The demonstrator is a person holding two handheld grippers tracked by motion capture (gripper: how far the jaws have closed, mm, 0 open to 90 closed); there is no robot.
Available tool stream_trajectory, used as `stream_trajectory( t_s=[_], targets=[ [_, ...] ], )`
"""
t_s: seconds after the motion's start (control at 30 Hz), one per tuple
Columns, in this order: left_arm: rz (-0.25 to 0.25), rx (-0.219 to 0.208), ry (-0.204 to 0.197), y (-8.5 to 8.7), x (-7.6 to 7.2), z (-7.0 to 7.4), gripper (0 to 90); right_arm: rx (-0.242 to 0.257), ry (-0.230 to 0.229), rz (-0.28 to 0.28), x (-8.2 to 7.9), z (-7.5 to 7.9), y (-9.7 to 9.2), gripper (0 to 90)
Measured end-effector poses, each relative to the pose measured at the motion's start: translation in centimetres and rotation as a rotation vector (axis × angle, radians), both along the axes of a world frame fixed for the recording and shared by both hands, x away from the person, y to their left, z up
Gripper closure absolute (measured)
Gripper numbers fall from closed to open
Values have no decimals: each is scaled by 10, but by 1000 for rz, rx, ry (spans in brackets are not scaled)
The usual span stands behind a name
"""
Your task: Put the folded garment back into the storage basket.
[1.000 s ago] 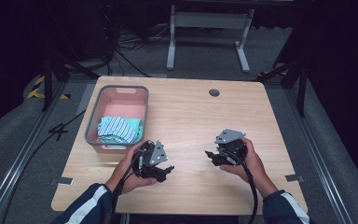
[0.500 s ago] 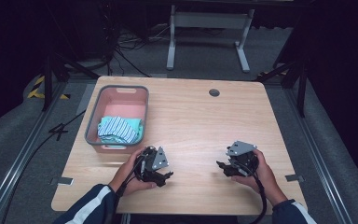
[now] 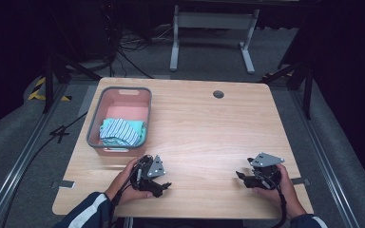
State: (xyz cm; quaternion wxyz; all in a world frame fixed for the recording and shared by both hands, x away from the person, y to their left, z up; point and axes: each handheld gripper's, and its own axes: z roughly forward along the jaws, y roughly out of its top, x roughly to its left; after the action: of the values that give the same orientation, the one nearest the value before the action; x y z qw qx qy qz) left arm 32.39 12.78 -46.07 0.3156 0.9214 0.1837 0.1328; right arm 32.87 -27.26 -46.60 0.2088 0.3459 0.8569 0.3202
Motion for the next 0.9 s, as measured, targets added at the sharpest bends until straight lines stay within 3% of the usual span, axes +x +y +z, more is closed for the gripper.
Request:
stream_trajectory(
  t_s=[0.13, 0.33, 0.4, 0.47, 0.5, 0.6, 0.9],
  targets=[
    [3, -3, 24, 11, -5, -6, 189, 32, 23, -30, -3, -7, -13, 298],
    [23, -14, 49, 23, -7, -12, 177, 84, 19, -52, -6, -15, -25, 264],
    [52, -59, 77, 29, -6, -16, 158, 113, 5, -51, -7, -19, -28, 228],
    [87, -111, 108, 34, -5, -20, 152, 130, 20, -60, -5, -20, -31, 208],
    [87, -132, 97, 36, -6, -22, 145, 133, 29, -64, -4, -20, -32, 204],
    [90, -132, 96, 37, -7, -22, 145, 144, 47, -66, -2, -20, -33, 199],
    [90, -128, 97, 37, -6, -22, 136, 147, 47, -80, -5, -20, -34, 199]
  ],
)
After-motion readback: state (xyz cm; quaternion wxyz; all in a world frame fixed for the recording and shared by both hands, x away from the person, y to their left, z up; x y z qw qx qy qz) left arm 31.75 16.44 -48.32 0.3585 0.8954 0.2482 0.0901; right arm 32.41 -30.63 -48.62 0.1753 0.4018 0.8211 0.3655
